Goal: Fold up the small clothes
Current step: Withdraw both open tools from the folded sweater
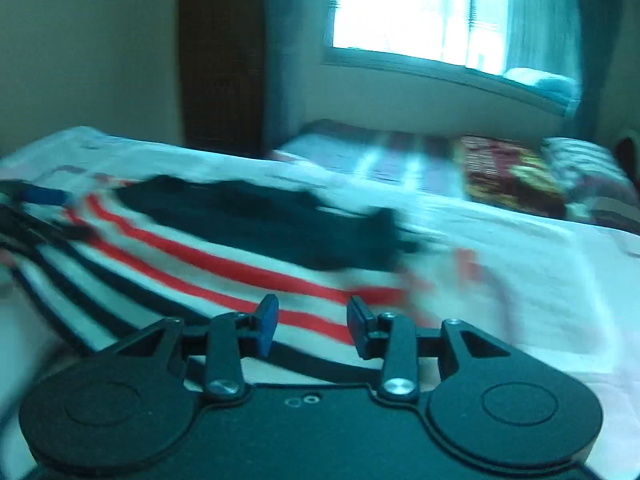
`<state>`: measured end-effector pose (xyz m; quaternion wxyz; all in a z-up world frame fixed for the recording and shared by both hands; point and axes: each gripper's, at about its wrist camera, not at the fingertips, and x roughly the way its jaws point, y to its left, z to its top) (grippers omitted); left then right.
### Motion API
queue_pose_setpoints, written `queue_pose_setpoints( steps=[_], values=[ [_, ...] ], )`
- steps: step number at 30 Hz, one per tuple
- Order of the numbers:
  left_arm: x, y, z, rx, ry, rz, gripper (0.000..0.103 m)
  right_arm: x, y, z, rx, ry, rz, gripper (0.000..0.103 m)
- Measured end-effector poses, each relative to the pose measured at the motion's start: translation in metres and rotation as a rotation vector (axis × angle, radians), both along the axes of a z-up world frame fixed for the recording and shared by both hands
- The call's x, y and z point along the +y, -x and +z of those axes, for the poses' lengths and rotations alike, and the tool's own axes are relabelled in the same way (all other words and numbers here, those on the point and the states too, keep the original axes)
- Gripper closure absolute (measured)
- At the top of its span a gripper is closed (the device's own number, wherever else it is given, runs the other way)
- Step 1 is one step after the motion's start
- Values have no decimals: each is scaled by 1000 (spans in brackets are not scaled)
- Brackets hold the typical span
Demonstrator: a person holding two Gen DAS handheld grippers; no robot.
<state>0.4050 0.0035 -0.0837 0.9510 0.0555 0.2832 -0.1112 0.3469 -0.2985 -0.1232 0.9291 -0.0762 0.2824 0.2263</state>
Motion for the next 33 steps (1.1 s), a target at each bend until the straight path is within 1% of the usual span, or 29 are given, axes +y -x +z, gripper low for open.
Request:
queue_pose_setpoints(
  steps=[2,4,5,6,8,10,11,13,14,16,17,18,19,20,22,23,25,26,27,28,29,30,31,32,33],
  values=[
    [-17,0,-9,30,-23,-29,0,28,0,-8,19,28,30,67],
    [-25,3,-24,69,-76,-39,0,42,1,-18,50,83,49,66],
    [-25,8,-29,56,-90,-46,0,42,4,-25,47,109,50,66],
    [-23,15,-31,47,-94,-52,0,40,15,-24,36,108,53,66],
    [-15,27,-26,55,-83,-56,0,37,26,-24,45,137,52,66],
    [-4,35,-19,32,-69,-39,0,34,39,-24,35,174,62,66],
    [1,36,-18,30,-56,-27,0,34,43,-20,26,170,52,66],
    [8,37,-17,33,-25,1,0,39,39,-16,11,109,38,66],
    [9,38,-16,29,-12,12,0,47,40,-15,-1,87,41,66],
    [4,41,-16,4,-7,9,0,60,43,-19,-17,71,50,66],
    [0,41,-17,-7,-23,8,0,64,41,-22,-3,56,60,66],
    [-2,42,-18,-5,-52,12,0,68,40,-26,16,55,65,69],
    [-2,41,-22,0,-90,21,0,69,41,-32,31,81,69,67],
    [4,42,-26,7,-111,44,0,67,45,-33,18,111,75,67],
    [27,45,-27,19,-79,72,0,49,57,-36,-24,160,63,67],
    [40,47,-29,20,-85,99,0,36,62,-36,-37,185,34,67],
    [64,50,-30,17,-96,140,0,-2,66,-37,-58,234,-92,67],
    [73,51,-32,17,-122,189,0,-24,67,-38,-45,244,-162,67],
    [84,50,-33,24,-113,216,0,-46,67,-40,-20,223,-207,67],
    [94,49,-33,39,-70,233,0,-64,69,-39,3,163,-208,69],
    [102,49,-34,53,-29,256,0,-71,70,-36,18,128,-204,69],
    [106,48,-34,61,-9,269,0,-70,71,-33,19,133,-200,69],
    [106,49,-33,59,-16,276,0,-66,73,-30,6,153,-200,70],
    [104,52,-28,40,-24,294,0,-62,75,-25,-26,162,-215,67],
    [102,56,-21,3,-14,303,0,-61,79,-20,-58,151,-232,66]
  ],
)
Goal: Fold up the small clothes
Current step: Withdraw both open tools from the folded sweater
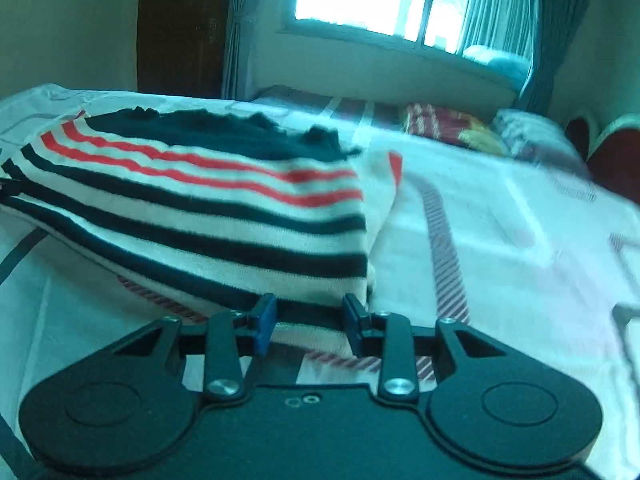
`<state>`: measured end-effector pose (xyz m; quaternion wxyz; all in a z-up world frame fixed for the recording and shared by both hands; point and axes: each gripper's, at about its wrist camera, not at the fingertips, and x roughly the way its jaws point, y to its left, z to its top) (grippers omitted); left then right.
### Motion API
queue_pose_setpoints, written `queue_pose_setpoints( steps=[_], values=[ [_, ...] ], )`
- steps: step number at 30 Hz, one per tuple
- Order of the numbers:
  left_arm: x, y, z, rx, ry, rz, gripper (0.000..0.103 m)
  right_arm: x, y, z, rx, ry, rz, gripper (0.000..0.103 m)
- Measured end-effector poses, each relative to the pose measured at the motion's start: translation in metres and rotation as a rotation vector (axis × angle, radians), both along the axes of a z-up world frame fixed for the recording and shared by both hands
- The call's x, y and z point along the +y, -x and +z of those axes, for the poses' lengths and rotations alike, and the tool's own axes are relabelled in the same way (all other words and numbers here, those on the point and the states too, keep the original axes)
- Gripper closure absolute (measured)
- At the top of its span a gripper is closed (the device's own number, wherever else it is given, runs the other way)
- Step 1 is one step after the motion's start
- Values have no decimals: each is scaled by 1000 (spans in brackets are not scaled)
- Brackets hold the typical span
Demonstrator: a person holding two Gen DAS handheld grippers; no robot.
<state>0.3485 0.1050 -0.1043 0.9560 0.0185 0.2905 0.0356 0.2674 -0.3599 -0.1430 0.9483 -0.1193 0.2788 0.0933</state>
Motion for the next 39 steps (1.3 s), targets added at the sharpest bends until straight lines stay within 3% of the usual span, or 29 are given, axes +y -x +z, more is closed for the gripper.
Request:
queue_pose_setpoints(
  steps=[4,7,10,12,14,17,19,21,23,25,28,31,33,39],
  values=[
    [-9,1,10,-30,21,-18,0,2,6,6,-21,-53,4,65],
    [-13,-11,-7,55,-61,38,0,1,-6,-11,49,9,-59,66],
    [-4,-7,-14,65,-48,69,0,-9,-11,-20,60,-11,-110,55],
    [-1,1,-7,36,-79,103,0,-6,-9,-13,73,-13,-125,56],
    [7,5,-1,3,-62,134,0,-1,-2,-4,34,-17,-122,63],
    [22,-4,-8,62,-61,188,0,0,1,-1,-4,-29,-112,63],
    [28,-7,-15,75,-37,188,0,0,-10,-15,71,33,-146,65],
    [28,-7,-16,75,-36,187,0,-6,-13,-21,68,22,-161,59],
    [24,-4,-10,67,-41,194,0,-6,-14,-15,84,22,-169,61],
    [21,4,-2,37,-42,191,0,-1,-10,-6,59,42,-198,68],
    [14,3,-8,63,-103,186,0,6,0,3,-19,53,-187,66],
    [18,-3,-14,87,-79,199,0,0,-17,-14,58,81,-205,68],
    [16,-5,-14,84,-105,186,0,-9,-20,-23,43,63,-212,62],
    [12,-2,-14,89,-107,209,0,-3,-17,-22,48,88,-239,61]
  ],
)
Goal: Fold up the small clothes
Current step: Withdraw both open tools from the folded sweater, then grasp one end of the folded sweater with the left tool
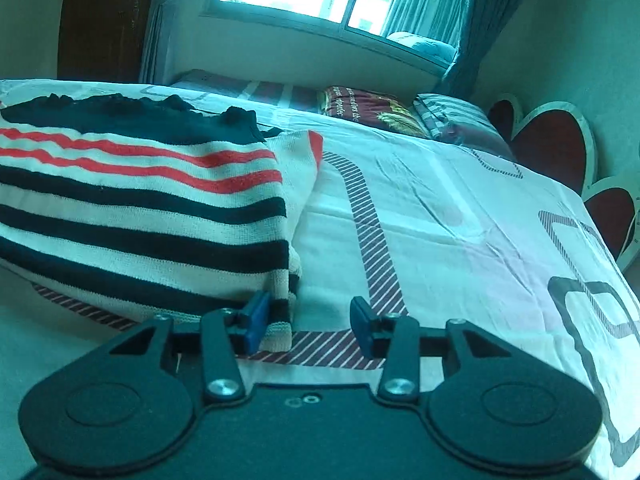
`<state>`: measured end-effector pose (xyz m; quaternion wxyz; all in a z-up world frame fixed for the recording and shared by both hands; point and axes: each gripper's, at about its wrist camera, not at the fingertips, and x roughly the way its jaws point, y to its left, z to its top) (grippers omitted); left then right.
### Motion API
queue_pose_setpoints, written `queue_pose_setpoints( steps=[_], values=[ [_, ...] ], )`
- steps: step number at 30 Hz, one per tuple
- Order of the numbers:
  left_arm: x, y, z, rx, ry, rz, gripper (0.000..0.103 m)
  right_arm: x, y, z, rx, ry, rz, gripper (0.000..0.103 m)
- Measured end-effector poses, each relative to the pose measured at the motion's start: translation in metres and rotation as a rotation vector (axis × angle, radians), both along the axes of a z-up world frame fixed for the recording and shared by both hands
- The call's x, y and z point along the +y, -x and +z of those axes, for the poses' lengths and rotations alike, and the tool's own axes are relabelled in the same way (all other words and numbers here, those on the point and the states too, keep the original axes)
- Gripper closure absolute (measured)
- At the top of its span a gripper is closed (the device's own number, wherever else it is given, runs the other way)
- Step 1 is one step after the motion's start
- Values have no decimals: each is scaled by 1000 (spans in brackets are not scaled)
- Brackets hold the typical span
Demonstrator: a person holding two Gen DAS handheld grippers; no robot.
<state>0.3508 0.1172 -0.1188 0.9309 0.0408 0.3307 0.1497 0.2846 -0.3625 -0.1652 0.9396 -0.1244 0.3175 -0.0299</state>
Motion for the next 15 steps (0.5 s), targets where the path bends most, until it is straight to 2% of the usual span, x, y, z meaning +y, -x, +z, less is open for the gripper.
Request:
queue_pose_setpoints(
  steps=[4,7,15],
  values=[
    [-4,1,10,29,-16,11,0,-1,0,13,44,-38,-20,59],
    [-8,11,21,5,-23,15,0,-3,11,26,39,-80,-34,59],
    [-17,35,46,-44,41,-51,0,1,41,44,9,-125,-9,59]
  ],
)
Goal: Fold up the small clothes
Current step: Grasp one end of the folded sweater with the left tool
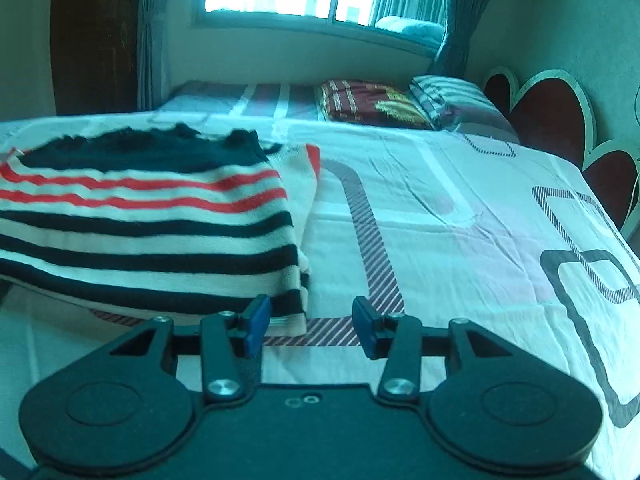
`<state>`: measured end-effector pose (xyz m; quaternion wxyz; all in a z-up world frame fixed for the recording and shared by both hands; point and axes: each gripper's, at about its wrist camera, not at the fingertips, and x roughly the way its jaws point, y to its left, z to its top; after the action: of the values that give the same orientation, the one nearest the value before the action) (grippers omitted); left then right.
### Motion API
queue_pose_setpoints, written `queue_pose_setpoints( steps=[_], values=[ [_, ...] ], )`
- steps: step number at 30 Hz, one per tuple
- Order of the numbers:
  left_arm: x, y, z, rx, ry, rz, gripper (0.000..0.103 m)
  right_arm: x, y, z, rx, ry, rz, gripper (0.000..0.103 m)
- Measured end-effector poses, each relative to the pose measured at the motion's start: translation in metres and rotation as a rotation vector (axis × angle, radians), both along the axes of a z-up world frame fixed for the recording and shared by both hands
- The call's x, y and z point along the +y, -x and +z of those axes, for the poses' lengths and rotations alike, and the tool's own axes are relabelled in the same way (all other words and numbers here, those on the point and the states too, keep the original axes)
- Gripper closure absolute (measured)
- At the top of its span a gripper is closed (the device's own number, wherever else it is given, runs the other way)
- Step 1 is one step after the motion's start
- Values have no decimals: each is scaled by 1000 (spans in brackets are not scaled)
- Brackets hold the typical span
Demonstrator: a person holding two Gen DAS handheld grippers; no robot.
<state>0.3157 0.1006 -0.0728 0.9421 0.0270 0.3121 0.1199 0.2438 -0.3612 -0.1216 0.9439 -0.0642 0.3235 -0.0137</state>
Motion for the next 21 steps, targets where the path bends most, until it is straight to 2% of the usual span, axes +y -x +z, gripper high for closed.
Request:
queue_pose_setpoints(
  steps=[3,6,7,8,9,10,12,13,14,15,17,21],
  values=[
    [-6,8,8,-21,6,-26,0,5,8,8,-19,-15,24,58],
    [-7,15,11,-40,43,-44,0,10,16,17,-46,-35,41,58],
    [-7,17,11,-41,71,-52,5,11,18,20,-54,-40,46,58],
    [-4,20,11,-38,121,-62,22,12,19,22,-60,-49,49,58],
    [1,21,9,-28,196,-68,29,12,20,25,-63,-65,54,59],
    [7,23,6,-17,280,-72,31,13,21,27,-65,-82,57,60],
    [23,28,-5,-28,507,-55,31,15,23,32,-72,-116,74,65],
    [32,30,-14,-28,625,-28,31,16,23,34,-77,-131,85,71],
    [40,31,-22,-30,717,-7,31,18,23,36,-82,-145,98,79],
    [46,32,-31,-34,792,20,31,20,23,38,-85,-158,108,81],
    [56,32,-47,-42,902,70,31,25,22,40,-89,-174,123,82],
    [64,30,-68,-84,1037,122,31,35,15,42,-85,-183,138,82]
  ],
)
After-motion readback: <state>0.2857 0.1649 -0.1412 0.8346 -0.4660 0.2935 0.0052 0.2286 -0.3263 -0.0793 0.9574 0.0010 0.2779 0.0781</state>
